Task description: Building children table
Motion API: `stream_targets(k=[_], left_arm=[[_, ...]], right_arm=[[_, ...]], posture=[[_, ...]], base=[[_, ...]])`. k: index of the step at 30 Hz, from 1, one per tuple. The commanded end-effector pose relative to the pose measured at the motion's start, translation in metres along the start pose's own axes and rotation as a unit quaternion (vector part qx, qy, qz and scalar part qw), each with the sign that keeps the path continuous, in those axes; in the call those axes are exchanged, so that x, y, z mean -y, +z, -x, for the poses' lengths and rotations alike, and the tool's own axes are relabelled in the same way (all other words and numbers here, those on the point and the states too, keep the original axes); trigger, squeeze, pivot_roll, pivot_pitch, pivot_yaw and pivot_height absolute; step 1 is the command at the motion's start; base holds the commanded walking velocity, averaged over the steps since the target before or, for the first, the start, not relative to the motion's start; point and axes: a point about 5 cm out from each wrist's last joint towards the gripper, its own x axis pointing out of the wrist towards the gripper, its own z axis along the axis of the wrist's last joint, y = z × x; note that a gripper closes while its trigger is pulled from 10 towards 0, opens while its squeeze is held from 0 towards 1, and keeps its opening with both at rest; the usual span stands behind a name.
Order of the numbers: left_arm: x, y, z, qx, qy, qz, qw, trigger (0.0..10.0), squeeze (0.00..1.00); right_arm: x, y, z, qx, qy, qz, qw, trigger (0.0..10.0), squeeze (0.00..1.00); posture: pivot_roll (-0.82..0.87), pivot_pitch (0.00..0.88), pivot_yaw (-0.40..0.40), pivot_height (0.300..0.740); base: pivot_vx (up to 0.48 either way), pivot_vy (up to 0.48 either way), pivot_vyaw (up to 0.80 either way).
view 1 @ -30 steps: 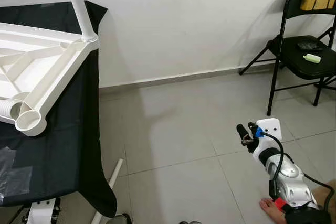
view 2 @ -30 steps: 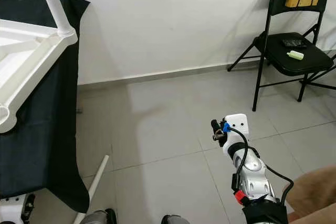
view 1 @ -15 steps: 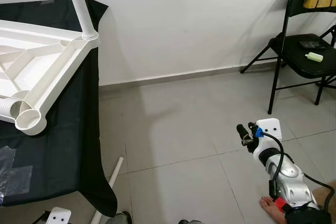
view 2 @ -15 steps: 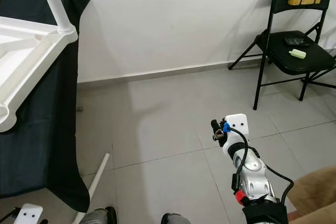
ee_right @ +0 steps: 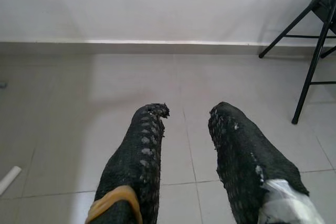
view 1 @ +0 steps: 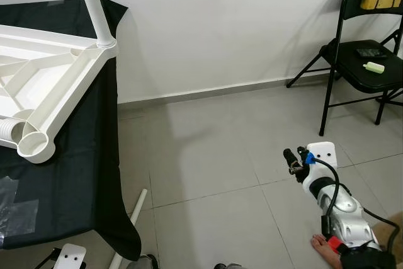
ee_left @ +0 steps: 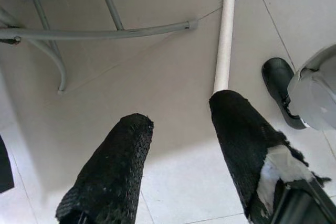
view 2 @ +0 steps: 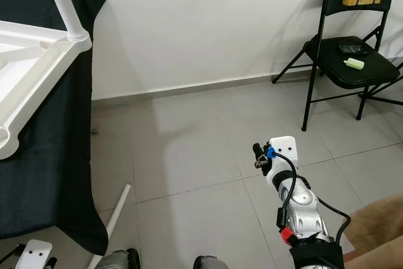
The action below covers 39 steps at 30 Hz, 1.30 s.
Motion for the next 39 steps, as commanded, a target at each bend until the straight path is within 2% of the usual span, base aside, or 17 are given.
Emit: stream_targets(k=[1, 12, 22, 32, 39], left_arm=[[0.0018, -0.0113, 0.0057, -0.017, -0.004, -0.013, 1.000, 10.0, 0.00], [0.0043, -0.0192, 0.0091, -0.028, -0.001, -0.010, 1.000, 10.0, 0.00], [0.0063, -0.0191, 0.0084, -0.031, -0.002, -0.013, 0.999, 10.0, 0.00], [0.0047, -0.0180, 0.0074, -0.030, 0.002, -0.012, 0.999, 10.0, 0.00], [-0.0021, -0.0203, 0.0085, -0.032, 0.007, -0.016, 0.999, 10.0, 0.00]], right_arm=[[-0.0021, -0.0037, 0.0006, 0.000, 0.000, -0.003, 1.000, 10.0, 0.00], [-0.0046, -0.0032, -0.0021, 0.007, -0.005, -0.017, 1.000, 10.0, 0.00], [-0.0066, -0.0012, -0.0062, 0.013, -0.006, -0.019, 1.000, 10.0, 0.00], [-0.0062, -0.0027, -0.0051, 0.012, -0.006, -0.017, 1.000, 10.0, 0.00], [-0.0076, -0.0062, -0.0016, 0.009, -0.004, -0.017, 1.000, 10.0, 0.00]], posture=[[0.06, 0.163, -0.054, 0.715], [0.06, 0.126, -0.050, 0.700], [0.06, 0.107, -0.046, 0.660], [0.06, 0.120, -0.051, 0.615], [0.06, 0.154, -0.045, 0.580]], base=[[0.000, 0.000, 0.00], [0.000, 0.000, 0.00], [0.000, 0.000, 0.00], [0.000, 0.000, 0.00], [0.000, 0.000, 0.00]])
